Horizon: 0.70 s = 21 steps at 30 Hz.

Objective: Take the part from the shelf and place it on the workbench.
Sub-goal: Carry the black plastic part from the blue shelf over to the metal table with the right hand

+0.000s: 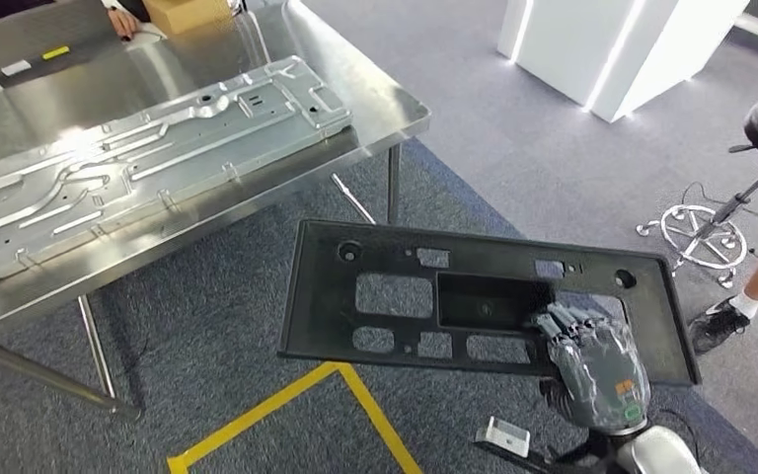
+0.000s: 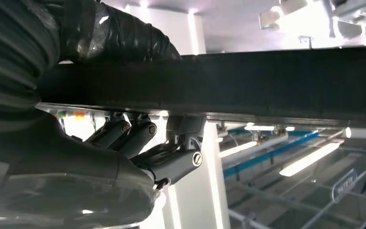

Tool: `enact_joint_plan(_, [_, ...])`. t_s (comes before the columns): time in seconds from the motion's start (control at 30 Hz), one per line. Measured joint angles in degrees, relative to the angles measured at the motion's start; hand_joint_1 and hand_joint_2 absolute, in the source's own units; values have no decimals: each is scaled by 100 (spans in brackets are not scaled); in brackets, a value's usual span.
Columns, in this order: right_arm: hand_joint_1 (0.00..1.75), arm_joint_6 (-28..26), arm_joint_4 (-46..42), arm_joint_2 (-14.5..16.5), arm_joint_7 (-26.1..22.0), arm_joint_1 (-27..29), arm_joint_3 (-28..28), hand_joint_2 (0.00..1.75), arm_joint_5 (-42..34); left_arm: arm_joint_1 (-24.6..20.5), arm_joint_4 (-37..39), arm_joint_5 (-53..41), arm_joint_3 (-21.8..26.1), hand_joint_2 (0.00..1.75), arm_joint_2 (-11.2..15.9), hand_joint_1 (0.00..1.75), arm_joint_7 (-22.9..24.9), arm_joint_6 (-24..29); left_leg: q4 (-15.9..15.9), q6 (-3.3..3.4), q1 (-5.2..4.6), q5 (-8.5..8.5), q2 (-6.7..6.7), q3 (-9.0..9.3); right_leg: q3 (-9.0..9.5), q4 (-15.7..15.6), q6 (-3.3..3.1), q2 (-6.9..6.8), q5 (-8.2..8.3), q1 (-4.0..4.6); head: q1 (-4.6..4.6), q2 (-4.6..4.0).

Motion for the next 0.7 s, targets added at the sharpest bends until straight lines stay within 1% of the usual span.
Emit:
enact_joint_plan(0.03, [175, 30, 26, -1, -10, -83, 20, 175, -21, 13, -1, 10, -1, 175, -1, 0, 2, -15, 29, -33, -4, -18, 59, -22, 29, -32, -39, -75, 5, -5, -4, 0])
enact_joint_plan(0.07, [175, 55, 49, -1, -19, -152, 39, 175, -47, 16, -1, 21, -2, 175, -2, 0, 5, -29, 148, -66, -9, -86, 205, -79, 66, -74, -77, -162, 11, -12, -15, 0])
enact_joint_plan(0.1, [175, 75, 68, -3, -23, -207, 59, 175, -69, 9, -2, 29, -2, 175, -2, 0, 7, -43, 380, -97, -10, -209, 402, -189, 104, -112, -111, -257, 11, -15, -27, 0])
enact_joint_plan(0.13, [175, 88, 93, -7, -23, -250, 80, 175, -84, 1, -2, 36, -2, 175, -7, 0, 7, -59, 707, -128, -5, -365, 617, -360, 131, -130, -134, -352, 3, 1, -38, 0])
enact_joint_plan(0.17, [175, 94, 125, -11, -23, -281, 103, 175, -91, -11, -2, 44, -2, 175, -6, 0, 3, -77, 1075, -154, 12, -516, 736, -568, 146, -136, -146, -450, -8, 15, -46, 0])
enact_joint_plan(0.2, [175, 96, 157, -15, -24, -305, 127, 175, -92, -15, -2, 54, -2, 175, -4, 0, -8, -96, 1371, -171, 27, -602, 789, -745, 154, -136, -151, -543, -23, 28, -45, 0])
enact_joint_plan(0.23, [175, 95, 191, -21, -24, -323, 151, 175, -92, -8, -2, 66, -2, 175, -4, 0, -23, -112, 1503, -178, 37, -587, 810, -840, 166, -136, -152, -629, -41, 37, -46, 0])
enact_joint_plan(0.27, [175, 91, 217, -25, -23, -336, 172, 175, -91, 3, -2, 77, -2, 175, -4, 0, -45, -127, 1419, -176, 41, -463, 824, -820, 187, -135, -149, -712, -62, 45, -46, 0])
enact_joint_plan(0.3, [175, 88, 238, -30, -22, -351, 189, 175, -91, 15, -2, 85, -2, 175, -4, 0, -68, -137, 1111, -157, 37, -250, 866, -678, 220, -136, -141, -790, -87, 53, -46, 0])
enact_joint_plan(0.33, [175, 86, 254, -36, -19, -370, 206, 175, -91, 24, -2, 88, -2, 175, -2, 0, -88, -140, 700, -122, 20, -47, 966, -480, 259, -138, -132, -864, -115, 59, -45, 0])
enact_joint_plan(0.37, [175, 86, 266, -40, -15, -390, 221, 175, -91, 28, -2, 89, -2, 175, 4, 0, -105, -143, 336, -76, -12, 93, 1080, -292, 296, -141, -114, -934, -143, 75, -45, 0])
enact_joint_plan(0.4, [175, 86, 277, -45, -9, -409, 235, 175, -91, 27, -2, 90, -2, 175, 9, 0, -119, -143, 86, -28, -45, 166, 1167, -163, 323, -147, -93, -994, -164, 86, -45, 0])
enact_joint_plan(0.43, [175, 86, 287, -48, -2, -425, 250, 175, -91, 26, -2, 92, -2, 175, 15, 0, -127, -144, -17, 11, -75, 164, 1204, -113, 343, -157, -67, -1052, -179, 93, -45, 0])
enact_joint_plan(0.47, [175, 87, 298, -49, 3, -440, 264, 175, -91, 30, -2, 93, -2, 175, 21, 0, -131, -145, -28, 41, -95, 150, 1167, -107, 362, -173, -39, -1106, -189, 100, -46, 0])
enact_joint_plan(0.5, [175, 88, 306, -51, 8, -454, 275, 175, -92, 37, -2, 96, -2, 175, 23, 0, -134, -146, -57, 70, -89, 156, 1096, -93, 394, -195, -7, -1151, -200, 102, -46, 0])
enact_joint_plan(0.53, [175, 88, 315, -51, 10, -472, 286, 175, -92, 48, -2, 99, -2, 175, 25, 0, -135, -147, -105, 96, -75, 168, 1030, -60, 425, -188, 24, -1108, -225, 95, -44, 0])
enact_joint_plan(0.57, [175, 89, 321, -55, 12, -490, 292, 175, -93, 54, -2, 105, -2, 175, 26, 0, -135, -151, -158, 133, -55, 182, 973, -19, 409, -102, 47, -977, -288, 86, -42, 0])
enact_joint_plan(0.6, [175, 91, 325, -62, 14, -505, 296, 175, -94, 50, -2, 116, -2, 175, 25, 0, -135, -160, -206, 166, -33, 197, 915, 21, 325, 97, 66, -804, -400, 78, -39, 0])
enact_joint_plan(0.63, [175, 97, 336, -71, 17, -515, 303, 175, -95, 42, -2, 131, -2, 175, 24, 0, -134, -172, -228, 192, -23, 202, 857, 42, 160, 414, 77, -618, -549, 64, -37, 0])
enact_joint_plan(0.67, [175, 106, 349, -80, 20, -517, 315, 175, -97, 30, -2, 145, -1, 175, 24, 0, -135, -189, -231, 214, -21, 198, 794, 46, -62, 796, 87, -508, -709, 60, -38, 0])
enact_joint_plan(0.7, [175, 115, 369, -87, 21, -517, 333, 175, -100, 20, -2, 164, 1, 175, 24, 0, -137, -203, -224, 220, -22, 192, 718, 47, -280, 1140, 99, -469, -813, 59, -38, 0])
